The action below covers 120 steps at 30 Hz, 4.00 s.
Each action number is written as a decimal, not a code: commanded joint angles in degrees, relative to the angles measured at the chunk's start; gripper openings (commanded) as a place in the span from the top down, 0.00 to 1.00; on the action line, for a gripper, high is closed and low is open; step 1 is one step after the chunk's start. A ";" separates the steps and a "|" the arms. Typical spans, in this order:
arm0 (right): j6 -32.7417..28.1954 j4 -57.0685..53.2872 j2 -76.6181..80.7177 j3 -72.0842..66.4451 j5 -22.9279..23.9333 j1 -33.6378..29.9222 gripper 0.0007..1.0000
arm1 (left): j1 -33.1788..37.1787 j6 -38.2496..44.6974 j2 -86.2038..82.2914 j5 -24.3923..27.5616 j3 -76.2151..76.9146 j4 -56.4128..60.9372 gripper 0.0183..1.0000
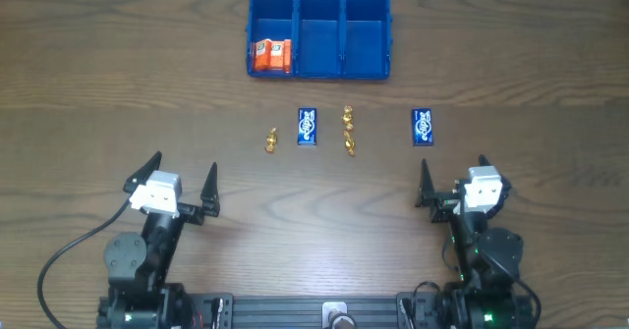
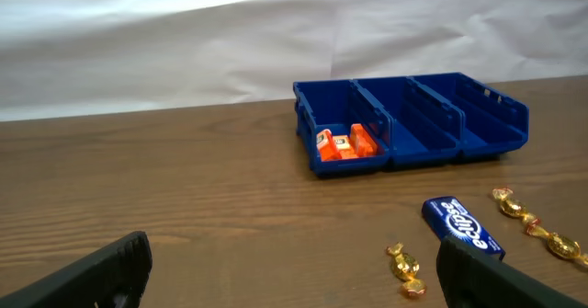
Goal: Sort Candies Into Trays
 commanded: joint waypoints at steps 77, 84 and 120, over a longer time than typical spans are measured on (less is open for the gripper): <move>4.17 -38.38 113.61 73.85 2.47 2.05 0.62 | 0.22 -0.48 -0.55 1.81 -0.96 -2.14 0.00; 5.03 -38.29 113.61 73.88 2.47 2.05 0.76 | 0.22 -0.48 -0.55 1.81 -0.96 -2.14 0.00; 25.11 -37.83 120.15 114.46 17.11 25.44 0.80 | 0.22 -0.48 -0.55 1.81 -0.96 -2.14 0.00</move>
